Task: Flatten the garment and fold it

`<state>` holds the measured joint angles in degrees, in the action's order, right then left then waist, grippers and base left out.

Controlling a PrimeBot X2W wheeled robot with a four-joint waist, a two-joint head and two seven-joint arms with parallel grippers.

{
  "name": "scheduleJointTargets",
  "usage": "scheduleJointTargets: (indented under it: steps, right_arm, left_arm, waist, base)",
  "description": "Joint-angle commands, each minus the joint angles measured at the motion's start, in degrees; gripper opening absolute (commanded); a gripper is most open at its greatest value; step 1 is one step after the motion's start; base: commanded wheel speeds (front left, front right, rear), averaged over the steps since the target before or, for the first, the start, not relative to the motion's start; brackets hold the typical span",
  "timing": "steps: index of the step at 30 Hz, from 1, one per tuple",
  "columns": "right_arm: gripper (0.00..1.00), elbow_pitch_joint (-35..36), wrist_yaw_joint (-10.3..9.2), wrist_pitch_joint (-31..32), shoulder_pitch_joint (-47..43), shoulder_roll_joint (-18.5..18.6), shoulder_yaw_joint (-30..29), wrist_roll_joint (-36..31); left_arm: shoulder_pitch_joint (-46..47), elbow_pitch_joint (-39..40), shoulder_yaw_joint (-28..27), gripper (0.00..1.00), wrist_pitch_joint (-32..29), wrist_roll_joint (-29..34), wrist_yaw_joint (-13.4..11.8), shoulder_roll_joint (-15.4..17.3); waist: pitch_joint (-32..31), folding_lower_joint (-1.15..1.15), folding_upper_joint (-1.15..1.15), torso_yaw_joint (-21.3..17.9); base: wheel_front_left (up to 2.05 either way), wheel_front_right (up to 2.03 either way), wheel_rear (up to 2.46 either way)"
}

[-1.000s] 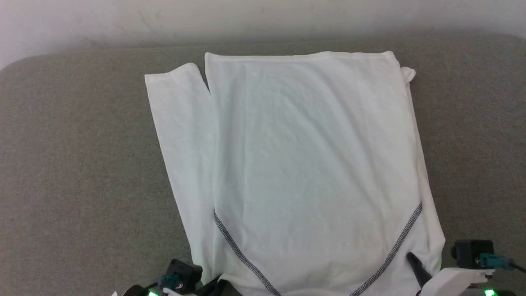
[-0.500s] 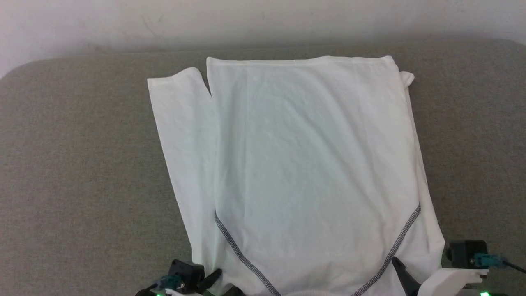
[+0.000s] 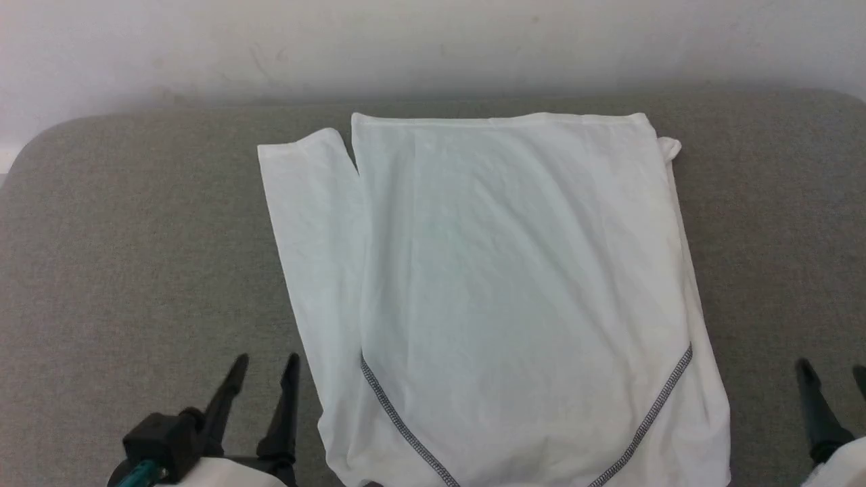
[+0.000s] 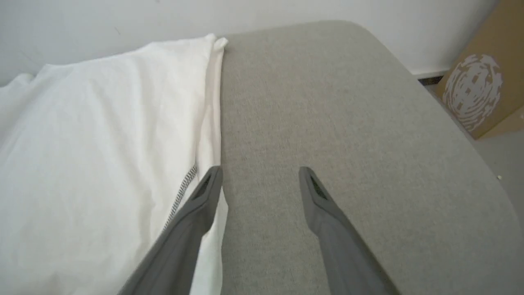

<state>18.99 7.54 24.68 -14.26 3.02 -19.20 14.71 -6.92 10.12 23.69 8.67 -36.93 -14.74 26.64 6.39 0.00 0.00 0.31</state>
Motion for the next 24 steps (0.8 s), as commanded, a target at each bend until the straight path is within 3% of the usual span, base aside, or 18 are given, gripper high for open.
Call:
scheduleJointTargets:
  steps: [1,5,8,15,24]
  right_arm:
    - [1.0,1.07,-0.05,-1.18,0.95,-0.14,0.86,-0.57]
    - [1.0,4.32,-0.05,-7.49,1.92,-0.14,5.74,-4.46]
    - [1.0,4.33,-0.05,-12.87,2.51,-0.14,8.6,-7.54]
    - [1.0,-0.93,-0.05,-24.18,2.63,-0.14,13.57,-12.9]
    - [1.0,-5.89,-0.05,-28.36,3.81,-0.14,14.57,-12.71]
  left_arm:
    - [-0.17,0.61,-0.75,1.0,1.52,0.86,-0.65,-0.48]
    - [0.79,4.04,-3.71,1.0,5.63,4.89,-2.91,-2.77]
    - [1.51,6.19,-5.33,1.0,6.24,8.6,-2.74,-4.96]
    - [-0.28,4.98,-7.46,1.0,6.31,17.66,0.49,-9.76]
    - [-1.49,0.24,-11.22,1.0,6.32,19.62,5.58,-14.25]
  waist:
    - [-0.1,0.0,0.0,-0.04]
    - [-0.25,0.0,0.0,-0.14]
    - [-0.17,0.0,0.0,0.01]
    - [-0.15,0.0,0.0,0.64]
    - [0.95,0.0,0.0,0.91]
  base:
    - [0.0,0.0,0.0]
    - [0.0,0.0,0.0]
    - [0.0,0.0,0.0]
    - [0.0,0.0,0.0]
    - [0.0,0.0,0.0]
